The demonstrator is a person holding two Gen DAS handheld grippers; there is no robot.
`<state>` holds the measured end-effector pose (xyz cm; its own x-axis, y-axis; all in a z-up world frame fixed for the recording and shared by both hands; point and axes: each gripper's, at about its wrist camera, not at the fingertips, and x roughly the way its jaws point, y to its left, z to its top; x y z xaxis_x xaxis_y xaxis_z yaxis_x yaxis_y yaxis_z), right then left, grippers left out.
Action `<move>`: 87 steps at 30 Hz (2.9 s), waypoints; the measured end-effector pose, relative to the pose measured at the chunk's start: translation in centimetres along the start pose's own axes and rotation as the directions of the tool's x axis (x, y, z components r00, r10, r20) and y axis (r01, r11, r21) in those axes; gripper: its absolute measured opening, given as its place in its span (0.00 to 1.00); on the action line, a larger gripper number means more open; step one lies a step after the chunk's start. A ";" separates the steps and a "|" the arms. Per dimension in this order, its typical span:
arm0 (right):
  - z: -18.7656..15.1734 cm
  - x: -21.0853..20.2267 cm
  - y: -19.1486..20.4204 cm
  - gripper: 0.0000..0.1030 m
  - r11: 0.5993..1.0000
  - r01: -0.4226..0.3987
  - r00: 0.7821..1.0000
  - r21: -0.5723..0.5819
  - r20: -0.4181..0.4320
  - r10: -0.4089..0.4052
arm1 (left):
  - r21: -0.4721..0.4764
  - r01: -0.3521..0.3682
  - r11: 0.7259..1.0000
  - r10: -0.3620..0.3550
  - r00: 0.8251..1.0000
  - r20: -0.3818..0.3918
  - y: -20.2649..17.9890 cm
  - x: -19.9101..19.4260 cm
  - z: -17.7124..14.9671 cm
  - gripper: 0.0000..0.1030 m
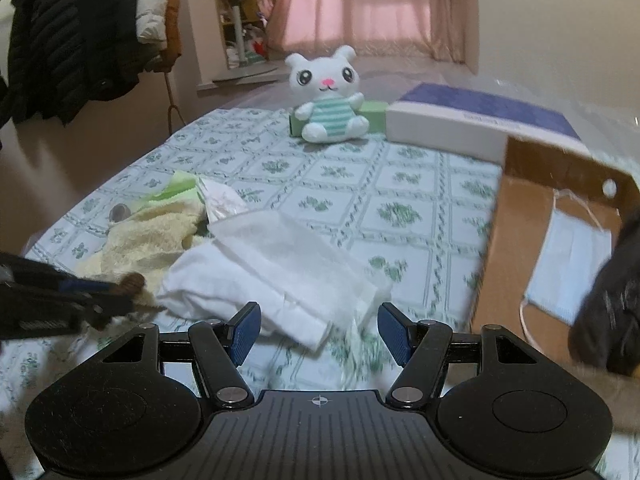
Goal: Organize soft objects
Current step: 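Grasp the brown hair tie with the left gripper while the right grasps the white cloth bag, then carry the hair tie and white bag to the box and release them inside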
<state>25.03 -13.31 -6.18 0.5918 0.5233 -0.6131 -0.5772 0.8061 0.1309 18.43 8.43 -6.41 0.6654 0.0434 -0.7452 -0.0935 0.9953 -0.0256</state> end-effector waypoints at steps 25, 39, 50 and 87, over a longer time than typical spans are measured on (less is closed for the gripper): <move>1.3 4.8 1.5 0.00 0.995 -0.016 0.999 -0.100 0.026 0.019 | -0.009 -0.015 1.000 0.016 0.998 0.063 0.8 0.3 3.0 0.18; 3.3 -4.3 -2.9 0.00 0.978 -0.086 0.989 0.191 0.136 0.060 | 0.053 0.048 0.997 -0.055 0.988 0.141 -2.6 -2.6 5.2 0.18; 4.9 -10.4 -8.3 0.00 0.945 -0.048 0.972 0.325 0.232 -0.030 | 0.171 0.170 0.971 -0.203 0.958 0.202 -10.0 -2.6 9.8 0.18; 4.0 -6.5 -22.7 0.31 0.854 0.145 0.968 0.500 0.106 -0.226 | 0.244 0.359 0.901 -0.376 0.926 0.023 -25.5 11.6 16.7 0.42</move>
<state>36.53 -33.85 -2.07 0.7634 0.3539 -0.5403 -0.1263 0.9022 0.4124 40.88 -15.01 -3.30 0.6685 -0.3319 -0.6656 0.3354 0.9333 -0.1286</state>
